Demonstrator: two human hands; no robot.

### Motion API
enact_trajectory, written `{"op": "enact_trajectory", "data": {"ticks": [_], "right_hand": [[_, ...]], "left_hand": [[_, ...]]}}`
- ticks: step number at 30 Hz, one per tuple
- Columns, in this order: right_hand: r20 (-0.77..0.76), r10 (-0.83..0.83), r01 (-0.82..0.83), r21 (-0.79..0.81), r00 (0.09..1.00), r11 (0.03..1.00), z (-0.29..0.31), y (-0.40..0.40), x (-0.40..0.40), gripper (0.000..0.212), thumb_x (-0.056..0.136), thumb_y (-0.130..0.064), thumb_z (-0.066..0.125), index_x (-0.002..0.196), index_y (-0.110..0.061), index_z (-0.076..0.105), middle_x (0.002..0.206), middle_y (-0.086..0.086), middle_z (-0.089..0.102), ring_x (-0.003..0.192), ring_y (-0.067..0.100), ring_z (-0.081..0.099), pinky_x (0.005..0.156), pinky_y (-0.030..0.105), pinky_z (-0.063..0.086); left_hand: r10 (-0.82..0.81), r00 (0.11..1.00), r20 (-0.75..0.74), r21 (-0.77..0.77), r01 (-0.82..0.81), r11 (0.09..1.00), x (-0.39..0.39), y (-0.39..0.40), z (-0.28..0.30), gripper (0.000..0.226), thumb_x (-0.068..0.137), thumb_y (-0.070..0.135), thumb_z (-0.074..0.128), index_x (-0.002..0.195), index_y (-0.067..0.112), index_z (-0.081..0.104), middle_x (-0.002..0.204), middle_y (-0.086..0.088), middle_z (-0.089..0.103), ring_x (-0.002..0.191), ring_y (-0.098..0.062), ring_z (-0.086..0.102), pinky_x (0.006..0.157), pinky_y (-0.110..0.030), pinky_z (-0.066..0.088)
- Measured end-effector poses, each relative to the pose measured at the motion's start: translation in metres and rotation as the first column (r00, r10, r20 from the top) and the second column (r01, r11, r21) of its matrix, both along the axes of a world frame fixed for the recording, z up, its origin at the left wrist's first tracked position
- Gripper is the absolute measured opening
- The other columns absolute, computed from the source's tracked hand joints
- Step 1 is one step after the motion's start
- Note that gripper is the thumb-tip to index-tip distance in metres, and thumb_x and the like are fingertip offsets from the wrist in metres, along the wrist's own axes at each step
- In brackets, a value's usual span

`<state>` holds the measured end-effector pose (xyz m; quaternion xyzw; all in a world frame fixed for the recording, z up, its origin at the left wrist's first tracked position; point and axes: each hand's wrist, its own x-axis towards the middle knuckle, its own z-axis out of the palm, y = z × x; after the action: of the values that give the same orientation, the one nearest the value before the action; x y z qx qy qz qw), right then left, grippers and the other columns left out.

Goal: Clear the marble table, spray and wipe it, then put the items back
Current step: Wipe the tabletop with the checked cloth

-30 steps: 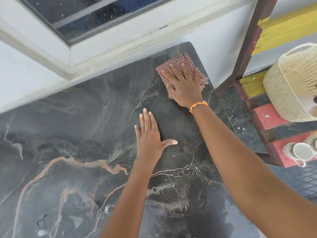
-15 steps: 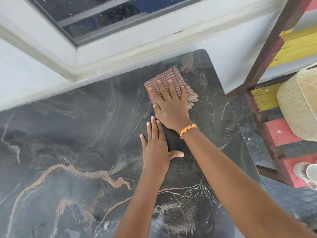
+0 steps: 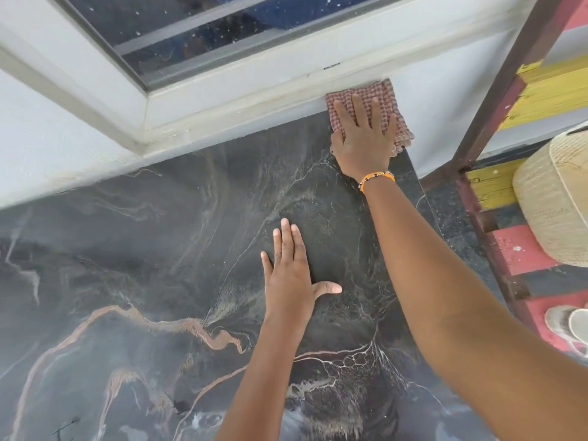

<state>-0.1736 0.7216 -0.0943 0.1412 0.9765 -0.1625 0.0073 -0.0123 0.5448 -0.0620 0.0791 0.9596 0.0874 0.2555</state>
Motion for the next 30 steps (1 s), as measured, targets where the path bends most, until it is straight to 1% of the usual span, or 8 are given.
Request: {"op": "enact_trajectory", "data": {"ticks": [3,7,13,18,22,26,28,30], "right_hand": [[0.042,-0.052,0.053,-0.017,0.998,0.998,0.003,0.025,0.006,0.054,0.097,-0.037,0.031,0.149,-0.034,0.016,0.161,0.0,0.01,0.147,0.032,0.005,0.115,0.057,0.009],[0.064,-0.017,0.018,-0.008,0.998,1.0,0.004,0.026,0.04,0.055,0.097,-0.037,0.031,0.149,-0.033,0.015,0.161,0.001,0.01,0.146,0.032,0.006,0.113,0.056,0.015],[0.1,-0.07,0.065,0.058,0.993,0.996,0.0,0.013,0.162,0.057,0.095,-0.04,0.032,0.149,-0.034,0.013,0.161,0.0,0.01,0.147,0.031,0.01,0.111,0.057,0.018],[0.153,-0.11,0.097,0.091,0.982,0.991,0.004,0.005,0.243,0.058,0.095,-0.039,0.034,0.149,-0.034,0.013,0.16,0.0,0.01,0.146,0.031,0.009,0.111,0.061,0.014],[0.085,-0.138,0.133,0.071,0.987,0.989,0.012,0.012,0.255,0.054,0.097,-0.043,0.034,0.148,-0.034,0.017,0.16,-0.001,0.013,0.147,0.028,0.01,0.111,0.064,0.0],[0.123,-0.155,0.143,0.101,0.98,0.985,0.01,0.0,0.248,0.057,0.098,-0.042,0.03,0.15,-0.03,0.011,0.161,0.006,0.007,0.147,0.033,0.004,0.116,0.058,0.003],[0.131,-0.13,0.116,0.11,0.983,0.987,0.009,-0.026,0.247,0.058,0.098,-0.044,0.029,0.15,-0.03,0.011,0.161,0.005,0.008,0.147,0.034,0.005,0.116,0.055,0.003],[0.14,-0.021,0.005,0.108,0.99,0.994,0.009,-0.064,0.249,0.057,0.098,-0.045,0.027,0.15,-0.031,0.009,0.161,0.004,0.005,0.147,0.032,0.003,0.116,0.054,0.002]], "left_hand": [[-0.01,1.0,0.002,-0.003,0.01,1.0,-0.001,0.0,0.001,0.121,0.069,0.068,0.054,0.145,0.009,-0.019,0.154,-0.005,-0.027,0.144,-0.022,-0.02,0.117,-0.046,-0.002],[-0.012,1.0,0.002,0.01,0.012,1.0,-0.001,-0.002,0.001,0.121,0.07,0.067,0.054,0.145,0.008,-0.019,0.154,-0.006,-0.027,0.144,-0.023,-0.02,0.117,-0.047,-0.003],[-0.012,0.999,-0.044,0.053,0.014,0.998,0.0,-0.004,-0.004,0.121,0.069,0.069,0.055,0.146,0.008,-0.016,0.156,-0.006,-0.022,0.145,-0.024,-0.017,0.117,-0.049,0.0],[0.02,0.992,-0.124,0.149,-0.001,0.989,0.017,-0.01,-0.003,0.113,0.074,0.069,0.049,0.147,0.006,-0.01,0.158,-0.007,-0.014,0.145,-0.024,-0.013,0.117,-0.045,0.0],[-0.046,0.99,-0.136,0.205,0.073,0.976,0.063,-0.032,-0.002,0.114,0.07,0.074,0.041,0.147,0.008,-0.011,0.158,-0.005,-0.016,0.145,-0.023,-0.017,0.116,-0.044,-0.006],[-0.032,0.994,-0.101,0.207,0.052,0.977,0.11,-0.073,-0.003,0.12,0.06,0.081,0.03,0.147,0.01,-0.013,0.157,-0.004,-0.019,0.144,-0.021,-0.021,0.115,-0.044,-0.008],[0.011,0.998,-0.063,0.21,0.002,0.978,0.126,-0.087,-0.004,0.119,0.064,0.077,0.04,0.147,0.01,-0.014,0.157,-0.003,-0.02,0.143,-0.021,-0.022,0.115,-0.043,-0.009],[0.052,0.998,-0.043,0.216,-0.042,0.975,0.137,-0.098,-0.003,0.118,0.069,0.07,0.052,0.146,0.011,-0.015,0.156,-0.004,-0.021,0.143,-0.021,-0.023,0.115,-0.043,-0.009]]}}
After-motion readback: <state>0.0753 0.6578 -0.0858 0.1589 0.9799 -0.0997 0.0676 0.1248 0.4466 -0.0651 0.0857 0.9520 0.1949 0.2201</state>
